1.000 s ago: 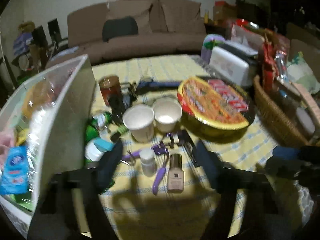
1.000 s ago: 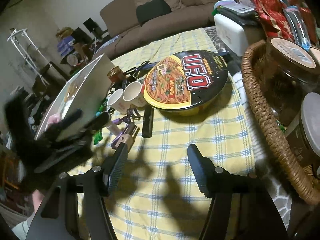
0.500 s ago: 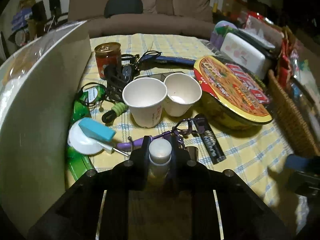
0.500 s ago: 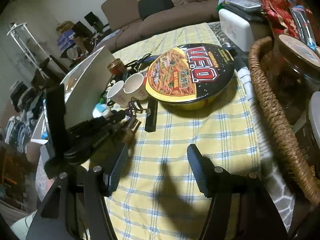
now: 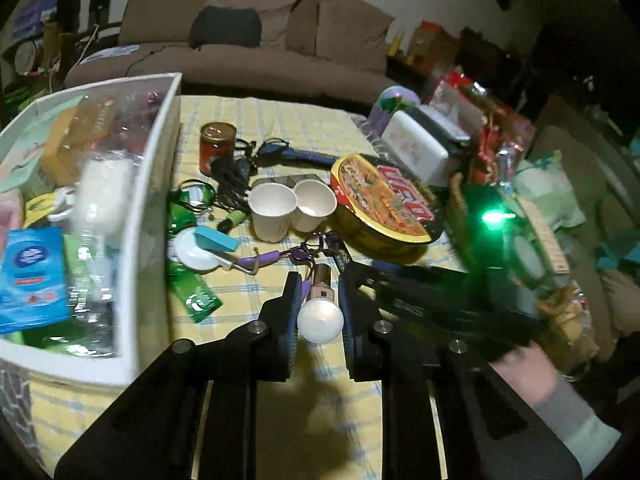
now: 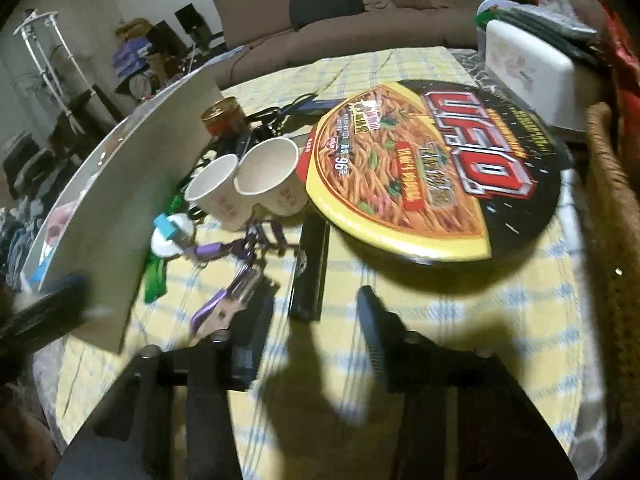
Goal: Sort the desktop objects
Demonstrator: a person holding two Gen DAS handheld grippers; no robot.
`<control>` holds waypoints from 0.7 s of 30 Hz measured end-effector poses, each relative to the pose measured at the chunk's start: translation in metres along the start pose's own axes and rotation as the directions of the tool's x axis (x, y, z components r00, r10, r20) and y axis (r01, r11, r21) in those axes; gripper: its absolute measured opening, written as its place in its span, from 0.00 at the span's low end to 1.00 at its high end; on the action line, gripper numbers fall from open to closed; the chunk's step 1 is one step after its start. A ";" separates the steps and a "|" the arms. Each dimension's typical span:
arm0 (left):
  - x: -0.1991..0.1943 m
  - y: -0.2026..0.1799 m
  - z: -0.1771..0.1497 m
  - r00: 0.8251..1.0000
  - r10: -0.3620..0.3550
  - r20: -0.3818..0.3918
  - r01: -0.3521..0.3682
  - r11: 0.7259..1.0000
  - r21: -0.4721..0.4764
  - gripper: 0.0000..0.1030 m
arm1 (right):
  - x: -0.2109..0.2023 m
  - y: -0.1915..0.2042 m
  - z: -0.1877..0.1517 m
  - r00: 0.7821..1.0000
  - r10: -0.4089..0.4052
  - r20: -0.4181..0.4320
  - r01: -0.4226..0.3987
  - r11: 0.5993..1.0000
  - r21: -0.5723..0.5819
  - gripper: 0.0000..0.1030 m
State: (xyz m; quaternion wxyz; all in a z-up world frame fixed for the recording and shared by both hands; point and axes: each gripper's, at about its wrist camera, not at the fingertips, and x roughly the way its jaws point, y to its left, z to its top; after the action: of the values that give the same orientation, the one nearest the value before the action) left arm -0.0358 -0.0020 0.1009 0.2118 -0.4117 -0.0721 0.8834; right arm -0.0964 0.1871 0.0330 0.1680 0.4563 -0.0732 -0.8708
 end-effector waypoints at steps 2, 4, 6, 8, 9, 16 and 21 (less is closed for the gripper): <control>-0.012 0.007 0.002 1.000 -0.009 0.004 0.009 1.000 -0.012 0.16 | 0.010 0.003 0.001 1.000 -0.024 -0.014 0.024 0.999 -0.026 0.35; -0.019 0.014 0.006 1.000 -0.011 0.004 0.011 1.000 -0.017 0.16 | 0.014 0.010 0.002 0.998 -0.059 -0.001 0.058 0.996 -0.072 0.36; -0.026 0.019 0.007 1.000 -0.003 0.011 0.003 1.000 -0.022 0.16 | 0.018 0.017 0.004 0.996 -0.094 -0.006 0.093 0.990 -0.109 0.36; -0.032 0.026 0.009 1.000 0.000 0.017 0.000 0.999 -0.034 0.16 | 0.022 0.027 0.004 0.987 -0.160 -0.011 0.155 0.972 -0.176 0.25; -0.035 0.030 0.009 1.000 -0.001 0.018 0.002 0.999 -0.044 0.16 | 0.022 0.031 0.004 0.985 -0.175 -0.011 0.169 0.964 -0.204 0.15; -0.070 0.077 0.014 0.999 0.008 0.035 -0.004 0.994 -0.106 0.16 | -0.008 0.027 -0.003 0.990 -0.132 -0.057 0.120 0.977 -0.176 0.14; -0.097 0.131 0.019 0.997 0.070 0.033 -0.065 0.988 -0.140 0.16 | -0.066 0.031 -0.010 0.999 -0.012 -0.044 0.007 0.992 -0.123 0.14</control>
State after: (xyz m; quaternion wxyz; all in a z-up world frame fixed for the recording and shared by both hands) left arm -0.0365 -0.1614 0.1415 0.1512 -0.4109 -0.1234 0.8905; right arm -0.0466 0.1816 0.0867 0.1932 0.4646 -0.0136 -0.8641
